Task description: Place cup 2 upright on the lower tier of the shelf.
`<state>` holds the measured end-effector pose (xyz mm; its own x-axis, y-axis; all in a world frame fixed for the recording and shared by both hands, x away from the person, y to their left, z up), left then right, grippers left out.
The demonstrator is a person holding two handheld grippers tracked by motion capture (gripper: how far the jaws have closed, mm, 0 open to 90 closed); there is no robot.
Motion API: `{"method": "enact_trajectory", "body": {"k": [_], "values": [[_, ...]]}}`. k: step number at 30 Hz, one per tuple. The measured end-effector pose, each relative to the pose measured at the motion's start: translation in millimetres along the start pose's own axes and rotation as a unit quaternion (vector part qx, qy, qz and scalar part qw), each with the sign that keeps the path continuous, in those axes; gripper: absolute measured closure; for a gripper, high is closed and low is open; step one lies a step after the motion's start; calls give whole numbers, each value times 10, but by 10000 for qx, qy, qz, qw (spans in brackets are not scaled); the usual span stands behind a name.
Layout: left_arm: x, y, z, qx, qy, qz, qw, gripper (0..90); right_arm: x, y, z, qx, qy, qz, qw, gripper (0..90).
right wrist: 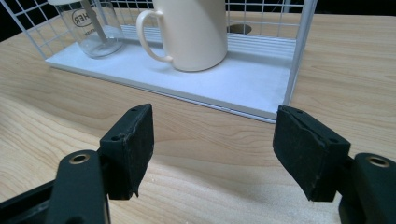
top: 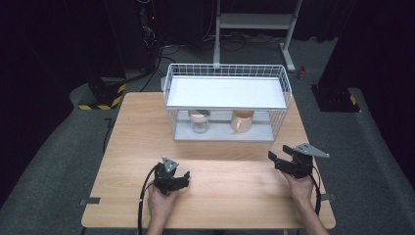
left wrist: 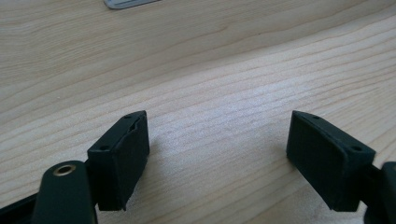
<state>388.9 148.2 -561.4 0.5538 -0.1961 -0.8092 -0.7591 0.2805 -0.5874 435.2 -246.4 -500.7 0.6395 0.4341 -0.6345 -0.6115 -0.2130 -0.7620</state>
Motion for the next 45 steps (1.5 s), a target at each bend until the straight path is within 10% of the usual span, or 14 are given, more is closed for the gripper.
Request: {"method": "enact_trajectory", "body": {"k": [45], "values": [[1, -1, 3, -25, -17, -2, 10000, 214, 210, 512, -70, -256, 447, 1117, 9924, 201]]}}
Point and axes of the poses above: each handheld gripper's, and its own axes: x roughly forward along the jaws, y roughly out of its underside, z roughly to its left, the point moved 5 cm from there along x, roughly forward along the jaws, and after that the axes turned 12 degrees about z, right-handed, at the moved point
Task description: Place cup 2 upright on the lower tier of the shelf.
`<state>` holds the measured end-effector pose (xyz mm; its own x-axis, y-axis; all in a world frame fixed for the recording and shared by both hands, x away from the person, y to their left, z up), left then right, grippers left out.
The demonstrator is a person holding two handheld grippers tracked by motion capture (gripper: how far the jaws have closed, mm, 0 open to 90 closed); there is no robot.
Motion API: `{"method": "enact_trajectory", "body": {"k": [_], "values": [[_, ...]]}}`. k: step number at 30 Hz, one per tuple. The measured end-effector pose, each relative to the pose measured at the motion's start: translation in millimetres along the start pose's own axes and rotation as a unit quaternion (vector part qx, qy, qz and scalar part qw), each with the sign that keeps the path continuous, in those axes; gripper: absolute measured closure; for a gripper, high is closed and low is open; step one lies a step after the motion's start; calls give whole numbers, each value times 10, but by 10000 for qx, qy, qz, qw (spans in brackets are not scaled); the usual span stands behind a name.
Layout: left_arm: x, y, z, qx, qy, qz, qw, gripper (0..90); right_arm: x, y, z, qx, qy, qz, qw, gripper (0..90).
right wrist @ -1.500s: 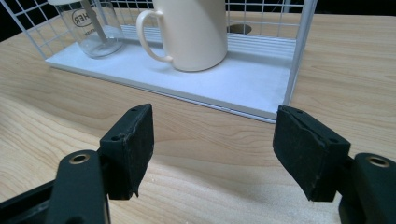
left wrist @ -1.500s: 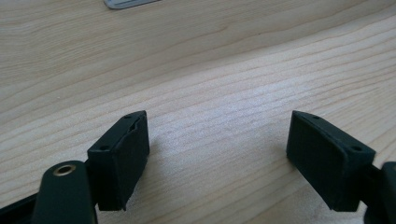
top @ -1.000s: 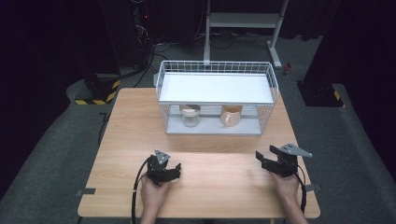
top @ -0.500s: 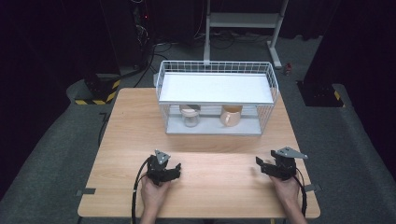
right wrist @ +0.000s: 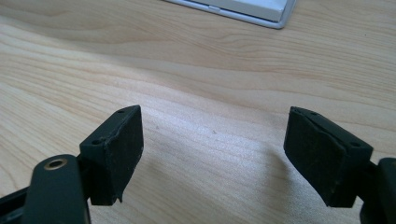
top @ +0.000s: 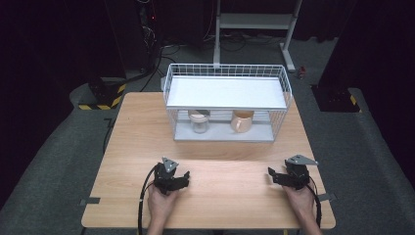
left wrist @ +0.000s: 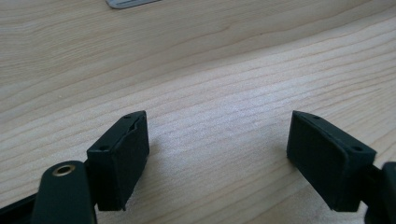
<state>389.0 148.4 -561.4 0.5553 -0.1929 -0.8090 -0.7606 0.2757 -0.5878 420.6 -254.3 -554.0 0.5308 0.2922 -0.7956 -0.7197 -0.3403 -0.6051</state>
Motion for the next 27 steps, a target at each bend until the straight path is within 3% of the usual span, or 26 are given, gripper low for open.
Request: {"method": "enact_trajectory", "body": {"k": [4, 6, 27], "values": [[0, 0, 0, -1, -2, 0, 10000, 214, 22, 17, -11, -158, 221, 197, 9994, 194], [0, 0, 0, 0, -2, 0, 10000, 214, 38, 24, -9, -139, 207, 329, 9991, 188], [0, 1, -1, -17, -14, -2, 10000, 214, 38, 28, -12, -57, 228, 336, 9992, 187]]}}
Point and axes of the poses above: each handheld gripper's, and its own axes: x roughly forward along the jaws, y roughly out of its underside, z roughly to its left, the point moved 5 cm from there along x, roughly forward along the jaws, and after that the axes turned 12 degrees about z, right-handed, at the moved point
